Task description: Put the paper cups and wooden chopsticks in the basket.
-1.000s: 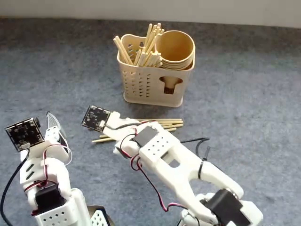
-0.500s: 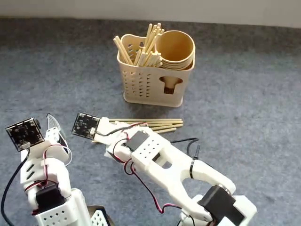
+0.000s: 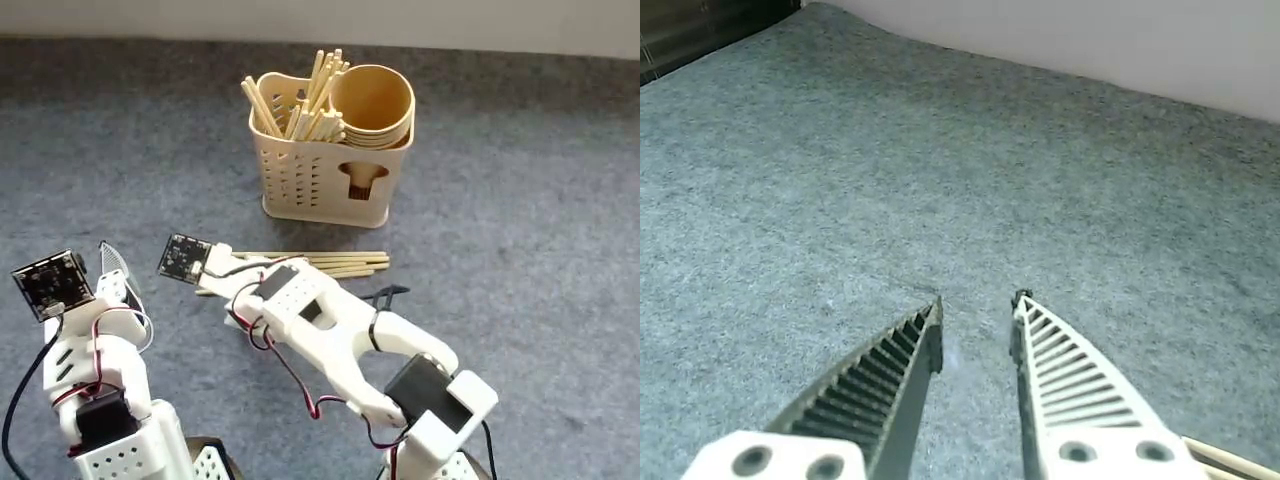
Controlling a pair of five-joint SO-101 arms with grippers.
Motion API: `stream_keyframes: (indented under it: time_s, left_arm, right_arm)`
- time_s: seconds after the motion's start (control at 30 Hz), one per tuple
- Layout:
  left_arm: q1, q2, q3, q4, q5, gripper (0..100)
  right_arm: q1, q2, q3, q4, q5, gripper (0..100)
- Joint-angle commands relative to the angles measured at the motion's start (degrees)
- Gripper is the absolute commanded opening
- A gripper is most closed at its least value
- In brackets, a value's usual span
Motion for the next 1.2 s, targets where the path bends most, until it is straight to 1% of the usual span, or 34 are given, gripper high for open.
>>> stream_keyframes:
  time_s: [0.0,0.23,0.43,0.77,0.83,0.9,1.0,1.07,1.17]
  left_arm:
    - [-0.22,-0.4,-0.22,-1.32,0.09,13]
    - [-0.22,-0.4,-0.22,-1.32,0.09,13]
    - [-0.22,-0.4,-0.22,-1.32,0.09,13]
    - [-0.22,-0.4,-0.13,-1.32,0.09,13]
    - [-0.22,-0.4,-0.13,-1.32,0.09,13]
    - [-0.22,-0.4,-0.13,-1.32,0.09,13]
    - [-0.22,-0.4,-0.13,-1.32,0.09,13]
    - [-0.22,-0.4,-0.13,-1.32,0.09,13]
    - [-0.31,-0.4,-0.13,-1.32,0.09,13]
  right_arm:
    - [1.45,-1.1,-3.03,-0.92,0.62,12.3]
    - [1.63,-5.32,-2.51,-1.01,0.35,12.3]
    - [2.51,-0.75,-2.33,-5.76,0.53,12.3]
    - [2.33,3.12,-2.42,-5.58,0.79,12.0]
    - [2.15,3.74,-2.33,-5.05,2.9,12.0]
    - [1.8,4.18,-2.42,-1.63,5.8,12.0]
    - [1.1,4.0,-2.77,3.82,6.95,11.8]
    - [1.19,4.0,-2.77,5.58,7.03,8.9]
    - [1.54,4.0,-2.86,5.76,7.12,0.5]
